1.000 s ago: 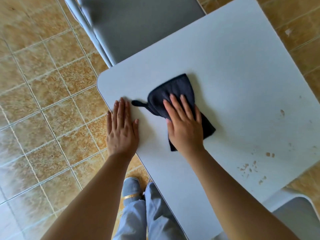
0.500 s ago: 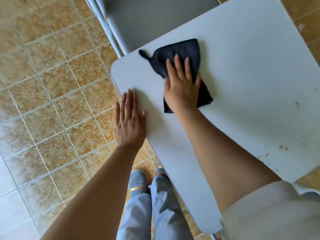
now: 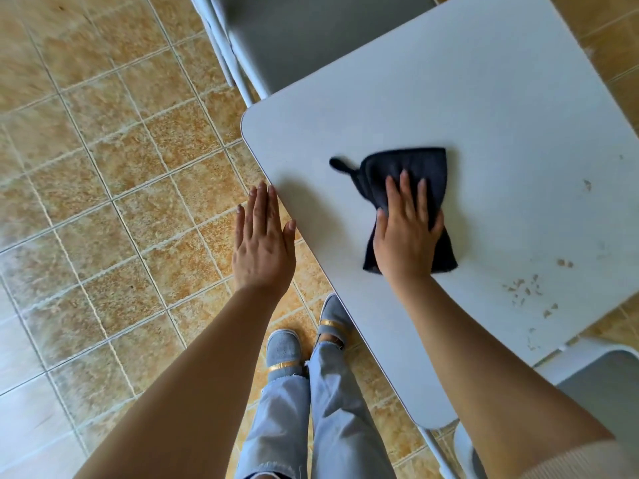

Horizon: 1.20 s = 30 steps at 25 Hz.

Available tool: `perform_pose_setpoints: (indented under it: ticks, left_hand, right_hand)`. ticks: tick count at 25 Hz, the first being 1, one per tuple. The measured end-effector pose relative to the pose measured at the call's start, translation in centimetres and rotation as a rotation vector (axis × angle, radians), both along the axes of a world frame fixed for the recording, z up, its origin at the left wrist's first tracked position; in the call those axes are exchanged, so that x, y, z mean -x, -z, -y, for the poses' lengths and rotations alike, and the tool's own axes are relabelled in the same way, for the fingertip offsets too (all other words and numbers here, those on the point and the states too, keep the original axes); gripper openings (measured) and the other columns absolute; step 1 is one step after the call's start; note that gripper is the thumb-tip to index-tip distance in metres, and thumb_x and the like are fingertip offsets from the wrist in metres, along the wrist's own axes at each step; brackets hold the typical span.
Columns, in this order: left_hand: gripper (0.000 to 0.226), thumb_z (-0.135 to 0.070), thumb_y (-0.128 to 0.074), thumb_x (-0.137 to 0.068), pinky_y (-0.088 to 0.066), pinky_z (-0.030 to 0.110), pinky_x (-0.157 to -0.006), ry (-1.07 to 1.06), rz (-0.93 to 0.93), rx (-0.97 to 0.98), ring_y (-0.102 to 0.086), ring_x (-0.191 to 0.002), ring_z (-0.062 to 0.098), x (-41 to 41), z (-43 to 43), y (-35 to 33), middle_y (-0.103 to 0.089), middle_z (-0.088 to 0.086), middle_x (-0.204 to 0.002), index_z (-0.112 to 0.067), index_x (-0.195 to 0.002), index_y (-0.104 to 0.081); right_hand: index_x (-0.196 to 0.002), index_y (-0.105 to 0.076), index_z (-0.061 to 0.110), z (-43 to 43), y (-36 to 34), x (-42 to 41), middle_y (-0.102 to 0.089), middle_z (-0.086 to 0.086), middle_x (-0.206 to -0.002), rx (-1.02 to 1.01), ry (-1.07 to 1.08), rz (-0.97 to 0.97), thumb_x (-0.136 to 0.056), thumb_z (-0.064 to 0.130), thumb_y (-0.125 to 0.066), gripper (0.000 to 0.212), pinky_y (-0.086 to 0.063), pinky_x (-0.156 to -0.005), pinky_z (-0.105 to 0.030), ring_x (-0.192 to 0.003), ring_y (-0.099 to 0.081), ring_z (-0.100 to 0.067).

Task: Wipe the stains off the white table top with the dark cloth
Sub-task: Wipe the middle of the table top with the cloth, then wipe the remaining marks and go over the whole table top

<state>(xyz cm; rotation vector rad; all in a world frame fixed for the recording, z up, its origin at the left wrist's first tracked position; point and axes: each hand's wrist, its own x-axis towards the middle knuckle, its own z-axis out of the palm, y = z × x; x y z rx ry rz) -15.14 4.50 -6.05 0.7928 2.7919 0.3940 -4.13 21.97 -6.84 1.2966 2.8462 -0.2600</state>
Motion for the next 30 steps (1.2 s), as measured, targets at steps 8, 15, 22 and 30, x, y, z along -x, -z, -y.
perform_pose_setpoints:
  ticks: [8,15,22,30]
  left_hand:
    - [0.064,-0.043,-0.007,-0.1,0.003,0.033,-0.121,0.011,-0.005,0.014,0.001,-0.149,0.015,-0.5,2.5,-0.1,-0.004,0.006,-0.162,-0.008,-0.154,-0.007]
    - [0.067,-0.048,-0.008,-0.099,0.005,0.033,-0.121,0.067,0.037,0.015,0.001,-0.149,0.015,-2.7,2.1,-0.1,-0.006,0.005,-0.162,-0.01,-0.155,-0.011]
    - [0.066,-0.05,-0.009,-0.099,0.005,0.039,-0.121,0.247,0.028,0.041,0.004,-0.149,0.017,-6.2,-0.4,0.0,-0.003,0.002,-0.163,-0.016,-0.155,-0.009]
    - [0.067,-0.049,-0.008,-0.099,0.0,0.042,-0.122,0.265,-0.006,0.01,-0.002,-0.15,0.017,-10.3,-3.4,0.5,-0.008,0.005,-0.162,-0.011,-0.154,-0.01]
  right_hand:
    - [-0.154,-0.031,0.031,4.0,0.0,9.9,-0.021,0.007,-0.165,0.079,-0.285,-0.015,-0.103,0.034,-0.04,0.052,-0.017,-0.118,-0.057,-0.154,-0.014,-0.022]
    - [-0.151,-0.041,0.029,8.3,0.5,-2.3,-0.034,0.006,-0.161,-0.044,-0.397,-0.084,-0.102,0.031,-0.041,0.049,-0.029,-0.115,-0.054,-0.15,-0.028,-0.021]
    - [-0.15,-0.042,0.029,5.7,0.2,-9.7,-0.037,0.004,-0.159,-0.07,0.087,-0.031,-0.099,0.033,-0.041,0.051,-0.033,-0.111,-0.055,-0.148,-0.033,-0.024]
    - [-0.151,-0.041,0.03,9.2,0.4,-14.4,-0.034,0.005,-0.161,-0.051,-0.052,-0.086,-0.101,0.031,-0.046,0.05,-0.028,-0.116,-0.054,-0.151,-0.027,-0.022]
